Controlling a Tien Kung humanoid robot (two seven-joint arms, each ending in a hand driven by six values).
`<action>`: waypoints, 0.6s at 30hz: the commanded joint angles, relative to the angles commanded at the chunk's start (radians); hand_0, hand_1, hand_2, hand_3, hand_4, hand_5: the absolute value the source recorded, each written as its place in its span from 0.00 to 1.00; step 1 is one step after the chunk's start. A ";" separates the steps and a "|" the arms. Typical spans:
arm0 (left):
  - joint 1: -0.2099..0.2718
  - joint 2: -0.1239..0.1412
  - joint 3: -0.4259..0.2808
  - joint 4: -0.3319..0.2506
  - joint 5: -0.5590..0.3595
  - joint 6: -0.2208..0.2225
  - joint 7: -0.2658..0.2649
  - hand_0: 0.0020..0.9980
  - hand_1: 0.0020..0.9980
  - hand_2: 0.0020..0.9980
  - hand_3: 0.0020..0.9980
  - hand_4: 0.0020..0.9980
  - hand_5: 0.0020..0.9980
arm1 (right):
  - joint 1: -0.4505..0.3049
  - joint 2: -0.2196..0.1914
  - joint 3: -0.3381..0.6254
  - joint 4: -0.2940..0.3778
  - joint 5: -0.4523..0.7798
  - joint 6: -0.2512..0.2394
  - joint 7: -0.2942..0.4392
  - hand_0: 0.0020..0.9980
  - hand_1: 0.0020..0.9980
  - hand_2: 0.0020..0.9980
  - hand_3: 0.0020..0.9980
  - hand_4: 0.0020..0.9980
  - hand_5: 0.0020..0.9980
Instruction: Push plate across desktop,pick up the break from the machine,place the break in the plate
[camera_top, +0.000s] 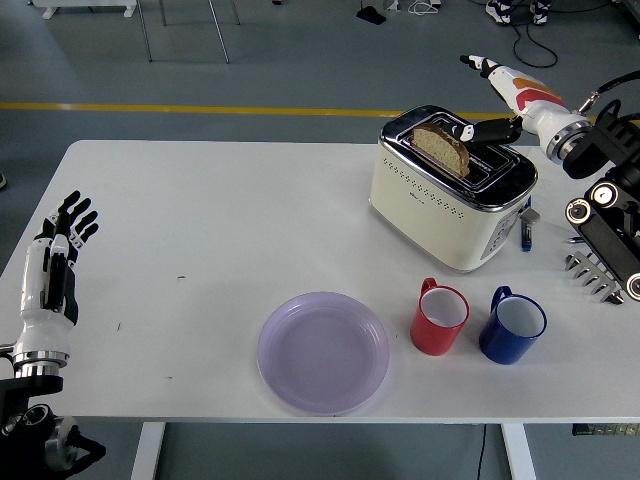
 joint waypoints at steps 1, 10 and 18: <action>0.000 -0.001 0.001 0.001 0.000 0.000 0.000 0.80 0.83 0.90 0.86 0.53 1.00 | 0.005 0.006 -0.005 -0.005 0.003 0.000 -0.002 1.00 0.93 0.99 1.00 0.83 0.29; -0.009 -0.002 0.001 0.006 -0.008 0.002 0.001 0.80 0.83 0.89 0.86 0.53 1.00 | 0.108 0.087 -0.102 -0.148 0.053 0.023 -0.034 0.93 0.86 0.87 0.94 0.84 0.29; -0.013 -0.002 0.006 0.007 -0.011 0.003 0.004 0.80 0.83 0.89 0.86 0.53 1.00 | 0.165 0.128 -0.155 -0.249 0.092 0.053 -0.051 0.88 0.81 0.79 0.91 0.83 0.29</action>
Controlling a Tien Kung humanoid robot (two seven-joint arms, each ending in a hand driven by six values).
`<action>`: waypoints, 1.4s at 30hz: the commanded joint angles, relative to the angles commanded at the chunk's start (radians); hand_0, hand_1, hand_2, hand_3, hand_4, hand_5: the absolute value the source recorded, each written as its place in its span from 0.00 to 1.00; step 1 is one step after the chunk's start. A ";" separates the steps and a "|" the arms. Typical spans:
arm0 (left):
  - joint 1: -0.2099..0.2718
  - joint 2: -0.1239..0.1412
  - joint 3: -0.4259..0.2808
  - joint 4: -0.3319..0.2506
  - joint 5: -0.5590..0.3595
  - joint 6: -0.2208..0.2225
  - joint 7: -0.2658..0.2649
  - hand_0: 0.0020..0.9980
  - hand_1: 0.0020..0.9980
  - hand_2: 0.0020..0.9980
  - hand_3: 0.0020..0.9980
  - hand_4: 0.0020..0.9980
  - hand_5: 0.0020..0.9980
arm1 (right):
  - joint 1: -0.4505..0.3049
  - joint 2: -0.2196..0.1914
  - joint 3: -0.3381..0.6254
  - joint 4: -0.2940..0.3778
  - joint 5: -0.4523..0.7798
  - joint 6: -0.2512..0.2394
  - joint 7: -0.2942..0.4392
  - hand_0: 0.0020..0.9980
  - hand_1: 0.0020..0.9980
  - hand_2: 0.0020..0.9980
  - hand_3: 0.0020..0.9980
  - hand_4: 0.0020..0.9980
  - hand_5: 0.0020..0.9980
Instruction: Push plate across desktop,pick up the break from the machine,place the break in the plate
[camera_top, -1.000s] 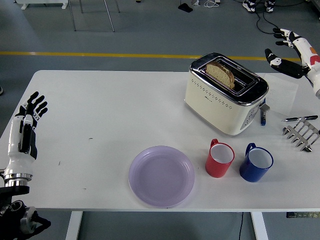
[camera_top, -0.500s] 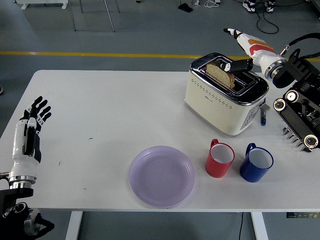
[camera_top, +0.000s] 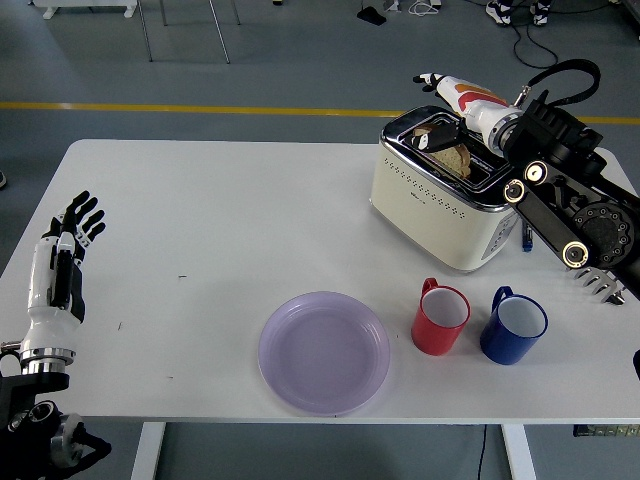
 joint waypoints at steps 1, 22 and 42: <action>0.001 0.000 -0.001 0.000 -0.001 0.000 0.000 0.80 0.83 0.89 0.86 0.53 1.00 | 0.007 0.006 -0.009 -0.021 0.007 -0.001 -0.002 0.88 0.81 0.79 0.91 0.83 0.29; -0.025 -0.002 0.007 0.013 -0.010 0.002 -0.002 0.79 0.82 0.89 0.84 0.52 0.99 | 0.062 0.042 -0.160 -0.190 0.047 -0.053 -0.048 0.51 0.54 0.51 0.70 0.71 0.27; -0.036 -0.005 0.004 0.030 -0.017 0.002 0.000 0.79 0.82 0.88 0.84 0.52 0.97 | 0.065 0.085 -0.238 -0.242 0.109 -0.159 -0.042 0.31 0.38 0.44 0.52 0.42 0.18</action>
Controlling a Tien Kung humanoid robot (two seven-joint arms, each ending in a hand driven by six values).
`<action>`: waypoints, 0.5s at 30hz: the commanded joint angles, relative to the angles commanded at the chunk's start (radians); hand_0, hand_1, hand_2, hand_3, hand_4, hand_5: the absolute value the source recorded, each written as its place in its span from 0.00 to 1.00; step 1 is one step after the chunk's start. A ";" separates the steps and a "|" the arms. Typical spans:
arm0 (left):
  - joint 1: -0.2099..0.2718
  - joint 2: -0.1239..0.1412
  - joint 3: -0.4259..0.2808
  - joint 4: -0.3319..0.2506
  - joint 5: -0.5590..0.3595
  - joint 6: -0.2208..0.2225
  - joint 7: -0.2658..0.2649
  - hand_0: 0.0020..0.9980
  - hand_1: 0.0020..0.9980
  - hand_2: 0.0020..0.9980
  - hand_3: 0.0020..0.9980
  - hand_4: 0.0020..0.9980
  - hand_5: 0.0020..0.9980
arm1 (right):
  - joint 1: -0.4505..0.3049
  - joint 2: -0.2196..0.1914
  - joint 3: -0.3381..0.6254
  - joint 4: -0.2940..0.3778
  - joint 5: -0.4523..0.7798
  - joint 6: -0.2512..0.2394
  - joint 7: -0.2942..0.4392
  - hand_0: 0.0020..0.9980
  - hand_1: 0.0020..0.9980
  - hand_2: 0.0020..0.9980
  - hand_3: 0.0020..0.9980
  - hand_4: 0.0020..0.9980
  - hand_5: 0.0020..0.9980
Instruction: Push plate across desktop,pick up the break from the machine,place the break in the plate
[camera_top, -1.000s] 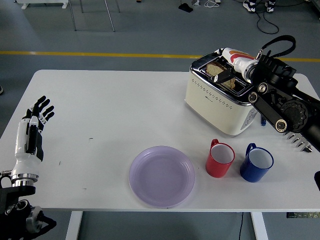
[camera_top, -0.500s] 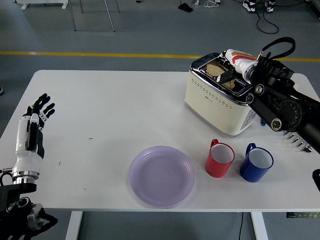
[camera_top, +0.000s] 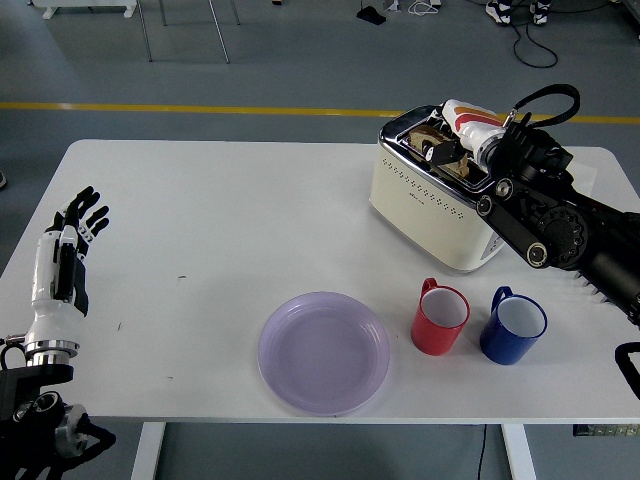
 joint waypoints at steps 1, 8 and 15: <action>0.001 0.000 0.000 0.000 0.000 0.000 0.000 0.79 0.82 0.88 0.84 0.52 0.97 | 0.000 0.000 -0.003 -0.004 -0.009 -0.003 -0.003 0.31 0.38 0.44 0.52 0.42 0.18; 0.004 0.002 -0.003 -0.001 -0.002 0.000 -0.001 0.79 0.82 0.88 0.84 0.52 0.97 | 0.004 -0.006 -0.008 -0.010 -0.070 -0.018 -0.010 0.27 0.35 0.42 0.50 0.36 0.15; -0.006 0.001 -0.007 -0.005 0.002 -0.002 0.000 0.79 0.82 0.88 0.84 0.52 0.96 | 0.007 -0.041 0.047 0.051 -0.196 -0.038 -0.018 0.25 0.34 0.40 0.49 0.34 0.12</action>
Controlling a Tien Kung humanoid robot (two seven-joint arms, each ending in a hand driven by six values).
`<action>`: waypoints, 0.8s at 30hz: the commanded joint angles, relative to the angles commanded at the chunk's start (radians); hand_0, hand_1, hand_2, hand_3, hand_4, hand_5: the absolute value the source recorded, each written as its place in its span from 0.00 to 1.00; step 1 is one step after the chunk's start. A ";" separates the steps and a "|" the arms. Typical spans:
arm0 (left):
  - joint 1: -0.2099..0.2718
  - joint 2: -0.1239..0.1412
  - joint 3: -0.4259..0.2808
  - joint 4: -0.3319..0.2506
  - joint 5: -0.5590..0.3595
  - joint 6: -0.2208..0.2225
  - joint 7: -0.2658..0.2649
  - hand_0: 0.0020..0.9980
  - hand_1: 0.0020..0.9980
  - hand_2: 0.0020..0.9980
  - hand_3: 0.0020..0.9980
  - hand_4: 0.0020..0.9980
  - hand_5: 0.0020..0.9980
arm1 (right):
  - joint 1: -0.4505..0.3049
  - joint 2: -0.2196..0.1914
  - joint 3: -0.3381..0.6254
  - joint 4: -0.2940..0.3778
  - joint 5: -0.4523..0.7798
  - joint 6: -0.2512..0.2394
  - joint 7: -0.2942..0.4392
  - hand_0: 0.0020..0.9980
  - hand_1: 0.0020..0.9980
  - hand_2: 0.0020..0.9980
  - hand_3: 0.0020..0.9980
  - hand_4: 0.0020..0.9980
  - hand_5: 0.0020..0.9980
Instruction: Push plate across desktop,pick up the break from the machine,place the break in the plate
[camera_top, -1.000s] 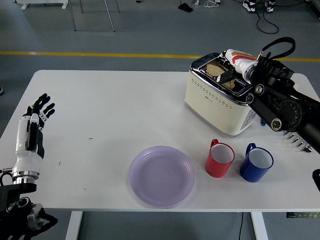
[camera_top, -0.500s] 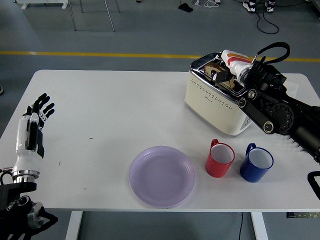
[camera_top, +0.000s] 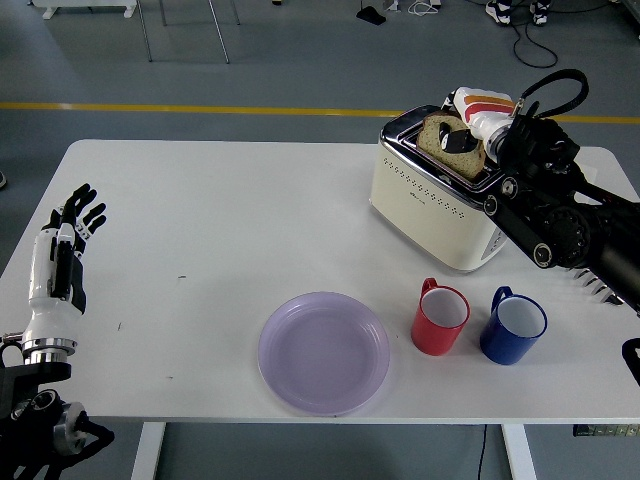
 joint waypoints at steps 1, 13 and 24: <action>0.000 0.001 0.000 0.000 0.000 0.000 0.000 0.79 0.81 0.88 0.84 0.52 0.96 | 0.000 -0.004 0.007 0.008 -0.019 -0.002 -0.001 0.22 0.30 0.39 0.47 0.29 0.10; 0.007 0.001 0.001 0.001 0.002 0.000 0.001 0.79 0.82 0.88 0.84 0.52 0.95 | -0.008 -0.072 0.212 0.225 -0.271 -0.081 -0.003 0.19 0.27 0.35 0.45 0.36 0.06; 0.011 0.002 -0.006 0.001 0.004 0.000 0.003 0.79 0.82 0.88 0.84 0.52 0.95 | -0.073 -0.180 0.209 0.648 -0.161 -0.026 -0.012 0.18 0.26 0.35 0.45 0.37 0.05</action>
